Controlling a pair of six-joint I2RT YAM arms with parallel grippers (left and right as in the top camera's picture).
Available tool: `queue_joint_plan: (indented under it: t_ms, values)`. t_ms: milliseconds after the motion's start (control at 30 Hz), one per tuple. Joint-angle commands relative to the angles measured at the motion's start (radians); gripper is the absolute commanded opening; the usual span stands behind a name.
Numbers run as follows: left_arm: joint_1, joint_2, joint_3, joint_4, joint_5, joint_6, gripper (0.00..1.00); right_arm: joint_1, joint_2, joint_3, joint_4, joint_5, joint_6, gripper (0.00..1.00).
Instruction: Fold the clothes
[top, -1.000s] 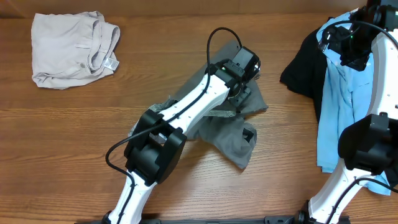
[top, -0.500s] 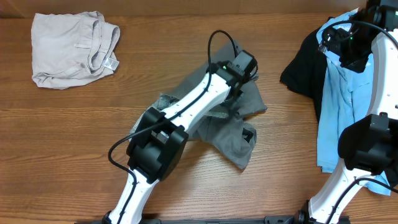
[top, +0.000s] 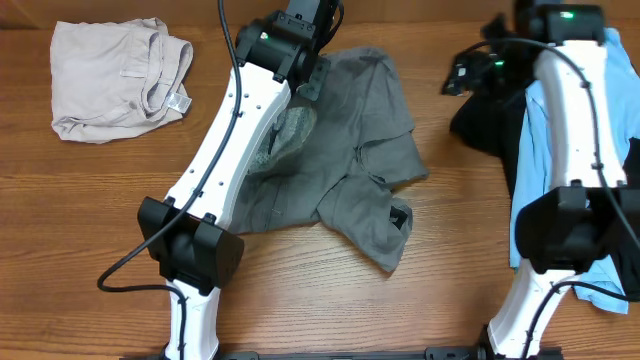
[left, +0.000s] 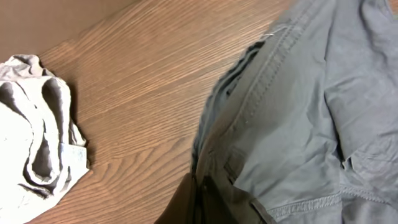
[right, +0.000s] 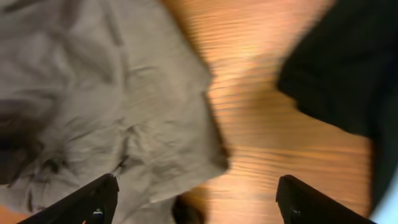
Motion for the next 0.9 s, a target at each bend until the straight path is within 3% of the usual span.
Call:
queue_joint_plan:
  t_ms: [0,367,667,867]
  values:
    - [0.024,-0.006,0.014,0.0,-0.004,0.018,0.04,0.073,-0.038,-0.066,0.082,0.033,0.082,0.84]
    - [0.037,-0.006,0.014,-0.005,0.01,0.019,0.04,0.112,-0.038,-0.491,0.589,0.056,0.065,0.82]
    - [0.037,-0.006,0.013,-0.004,0.027,0.019,0.04,0.111,-0.029,-0.71,0.924,0.078,-0.004,0.82]
    - [0.037,-0.006,0.013,-0.004,0.027,0.019,0.04,0.111,-0.019,-0.78,1.059,0.07,-0.003,0.77]
